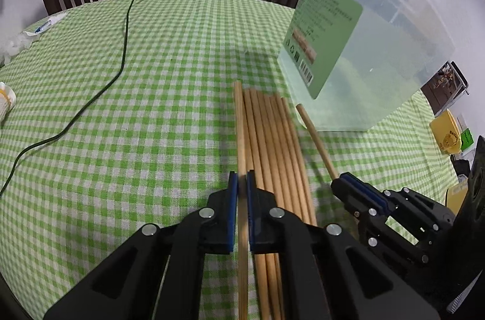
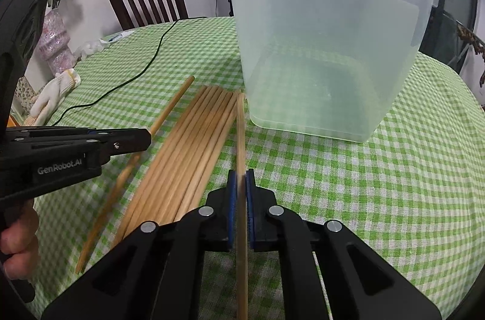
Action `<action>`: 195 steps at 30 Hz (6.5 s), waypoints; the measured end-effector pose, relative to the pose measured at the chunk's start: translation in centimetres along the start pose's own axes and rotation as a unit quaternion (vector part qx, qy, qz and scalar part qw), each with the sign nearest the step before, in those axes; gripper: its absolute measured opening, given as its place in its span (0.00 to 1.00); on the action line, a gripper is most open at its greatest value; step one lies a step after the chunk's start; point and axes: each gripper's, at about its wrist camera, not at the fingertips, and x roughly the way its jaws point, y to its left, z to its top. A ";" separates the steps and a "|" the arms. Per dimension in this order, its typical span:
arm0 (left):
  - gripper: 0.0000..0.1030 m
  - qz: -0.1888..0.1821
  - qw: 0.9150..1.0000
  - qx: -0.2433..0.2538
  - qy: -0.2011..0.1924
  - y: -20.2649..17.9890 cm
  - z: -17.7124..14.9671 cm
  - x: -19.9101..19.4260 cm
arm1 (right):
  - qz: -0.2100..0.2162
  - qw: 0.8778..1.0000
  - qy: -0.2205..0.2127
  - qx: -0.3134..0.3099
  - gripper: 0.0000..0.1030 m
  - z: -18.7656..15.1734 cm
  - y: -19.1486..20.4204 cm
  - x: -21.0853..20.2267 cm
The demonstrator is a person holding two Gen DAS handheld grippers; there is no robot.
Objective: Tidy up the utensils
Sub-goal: 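Lift both held chopsticks and carry them toward the clear plastic container, then lower both held chopsticks upright into the clear plastic container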
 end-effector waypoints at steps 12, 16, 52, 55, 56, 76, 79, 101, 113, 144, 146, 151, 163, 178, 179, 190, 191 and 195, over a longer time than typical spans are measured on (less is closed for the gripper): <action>0.03 0.007 0.999 0.006 -0.041 -1.1 -0.5 -3.8 | -0.007 1.000 -0.028 -0.002 0.06 0.0 0.3 -3.3; 0.03 0.013 0.998 0.009 -0.065 -1.5 -1.1 -5.5 | -0.010 0.999 -0.042 -0.004 0.06 0.2 0.6 -4.7; 0.03 -0.054 0.969 0.050 -0.236 -9.8 2.4 -21.1 | -0.029 0.977 -0.212 -0.020 0.06 4.8 -0.9 -18.7; 0.03 -0.062 0.962 0.061 -0.257 -10.9 3.7 -21.8 | -0.025 0.974 -0.225 -0.021 0.06 5.7 -1.8 -18.6; 0.03 -0.063 0.961 0.061 -0.260 -11.2 4.2 -21.9 | -0.025 0.974 -0.227 -0.016 0.06 6.3 -2.2 -18.5; 0.03 -0.080 0.948 0.082 -0.298 -14.7 17.0 -18.8 | 0.019 0.962 -0.272 0.008 0.06 15.6 -8.3 -15.6; 0.03 -0.091 0.944 0.076 -0.308 -14.2 18.9 -18.1 | 0.026 0.961 -0.275 0.009 0.06 16.6 -8.7 -14.7; 0.03 -0.108 0.943 0.082 -0.303 -12.3 24.0 -7.1 | 0.073 0.953 -0.293 0.019 0.06 19.6 -11.8 -8.0; 0.03 -0.103 0.944 0.085 -0.301 -11.8 23.1 -6.0 | 0.050 0.946 -0.321 0.008 0.06 20.3 -11.7 -8.4; 0.03 -0.087 0.949 0.087 -0.292 -10.9 18.8 -5.9 | 0.044 0.948 -0.316 -0.014 0.06 21.1 -11.0 -8.2; 0.03 -0.088 0.949 0.085 -0.291 -10.9 19.0 -5.9 | 0.041 0.950 -0.310 -0.010 0.06 21.0 -11.2 -7.9; 0.03 -0.092 0.948 0.087 -0.293 -11.2 19.0 -5.9 | 0.052 0.953 -0.297 -0.007 0.06 21.1 -11.4 -7.6; 0.03 -0.094 0.948 0.088 -0.290 -11.2 19.1 -5.5 | 0.053 0.950 -0.308 -0.010 0.06 19.5 -11.5 -8.4; 0.03 -0.080 0.953 0.088 -0.279 -10.6 17.2 -4.8 | 0.052 0.953 -0.298 -0.012 0.06 16.8 -10.8 -8.1; 0.03 -0.080 0.953 0.087 -0.278 -10.5 17.0 -4.8 | 0.049 0.954 -0.296 -0.015 0.06 16.6 -10.7 -8.1; 0.03 -0.067 0.955 0.090 -0.273 -10.7 14.8 -6.4 | 0.031 0.963 -0.266 -0.015 0.06 14.9 -10.5 -8.9; 0.03 -0.068 0.956 0.091 -0.272 -10.7 14.6 -6.6 | 0.029 0.964 -0.263 -0.017 0.06 14.7 -10.4 -9.1; 0.03 -0.063 0.957 0.090 -0.269 -10.7 13.3 -7.5 | 0.024 0.967 -0.252 -0.020 0.06 13.8 -10.0 -9.8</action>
